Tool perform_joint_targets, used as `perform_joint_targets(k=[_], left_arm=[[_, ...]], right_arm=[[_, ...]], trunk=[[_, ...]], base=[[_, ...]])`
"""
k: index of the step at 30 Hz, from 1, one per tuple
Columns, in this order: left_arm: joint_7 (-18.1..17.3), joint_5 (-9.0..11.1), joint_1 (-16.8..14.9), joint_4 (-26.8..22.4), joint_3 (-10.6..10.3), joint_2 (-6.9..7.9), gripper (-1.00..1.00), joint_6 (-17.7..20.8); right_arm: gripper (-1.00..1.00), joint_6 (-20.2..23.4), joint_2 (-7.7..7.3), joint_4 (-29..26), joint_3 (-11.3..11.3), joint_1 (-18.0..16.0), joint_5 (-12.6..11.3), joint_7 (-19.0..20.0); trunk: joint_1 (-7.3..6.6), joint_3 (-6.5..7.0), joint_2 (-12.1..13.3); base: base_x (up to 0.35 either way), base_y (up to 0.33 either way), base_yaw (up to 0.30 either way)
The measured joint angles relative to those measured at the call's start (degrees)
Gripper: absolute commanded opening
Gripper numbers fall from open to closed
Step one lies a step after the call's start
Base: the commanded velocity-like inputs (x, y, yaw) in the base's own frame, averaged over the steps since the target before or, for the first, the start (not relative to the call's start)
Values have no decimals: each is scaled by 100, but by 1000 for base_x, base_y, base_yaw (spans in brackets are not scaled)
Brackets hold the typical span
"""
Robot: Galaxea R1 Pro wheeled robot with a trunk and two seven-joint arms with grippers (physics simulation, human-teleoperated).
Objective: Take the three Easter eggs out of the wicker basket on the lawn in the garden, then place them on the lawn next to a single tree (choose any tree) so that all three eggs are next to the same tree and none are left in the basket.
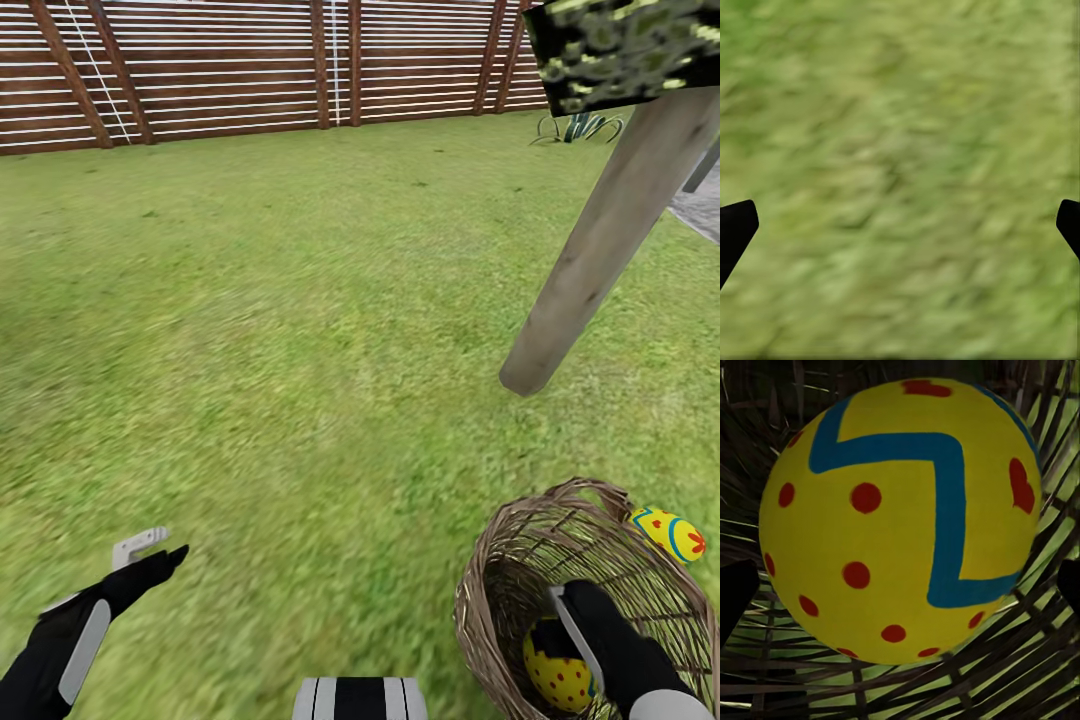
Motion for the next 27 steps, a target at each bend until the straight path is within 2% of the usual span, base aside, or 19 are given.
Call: perform_joint_targets(k=[8,13,21,27], left_arm=[[-3,-5,0,12,0,-16,100,1],[-10,-5,0,12,0,-12,100,12],[-12,-4,0,12,0,-19,100,-3],[-9,-5,0,12,0,-83,100,-4]], right_arm=[[100,-11,-15,-139,-10,0,-56,4],[100,-14,0,-161,-10,0,-62,4],[100,-34,-5,-170,8,0,-69,25],[100,-35,11,-167,22,-1,-71,28]], trunk=[[0,0,0],[13,-110,-6],[13,-111,-7],[13,-111,-7]], base=[[0,0,0],[0,0,0],[0,0,0],[0,0,0]])
